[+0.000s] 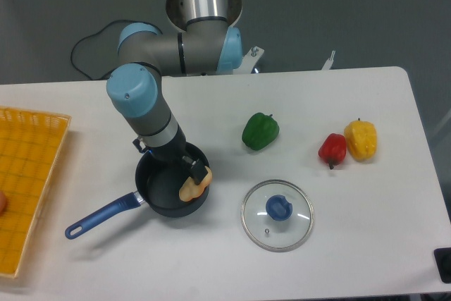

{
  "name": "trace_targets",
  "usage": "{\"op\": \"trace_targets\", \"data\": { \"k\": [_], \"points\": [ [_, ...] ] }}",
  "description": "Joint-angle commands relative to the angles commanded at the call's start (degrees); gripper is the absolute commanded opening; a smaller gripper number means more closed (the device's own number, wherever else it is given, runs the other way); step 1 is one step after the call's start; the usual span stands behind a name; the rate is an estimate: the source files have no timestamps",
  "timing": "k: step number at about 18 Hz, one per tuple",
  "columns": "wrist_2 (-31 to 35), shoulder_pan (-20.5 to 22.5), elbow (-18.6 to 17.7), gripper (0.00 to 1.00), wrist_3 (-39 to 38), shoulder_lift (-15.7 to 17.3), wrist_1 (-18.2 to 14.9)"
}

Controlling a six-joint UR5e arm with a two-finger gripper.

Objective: Place the round bread in the pot
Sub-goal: 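Open the gripper to release the bun into the saucepan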

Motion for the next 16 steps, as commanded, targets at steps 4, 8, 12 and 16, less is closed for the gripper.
{"op": "trace_targets", "data": {
  "k": [4, 8, 12, 16],
  "points": [
    [0.0, 0.0, 0.0, 0.9, 0.0, 0.09, 0.0],
    [0.0, 0.09, 0.09, 0.95, 0.0, 0.35, 0.0],
    [0.0, 0.0, 0.09, 0.99, -0.17, 0.53, 0.0],
    [0.0, -0.44, 0.0, 0.99, -1.05, 0.88, 0.0]
  ]
}}
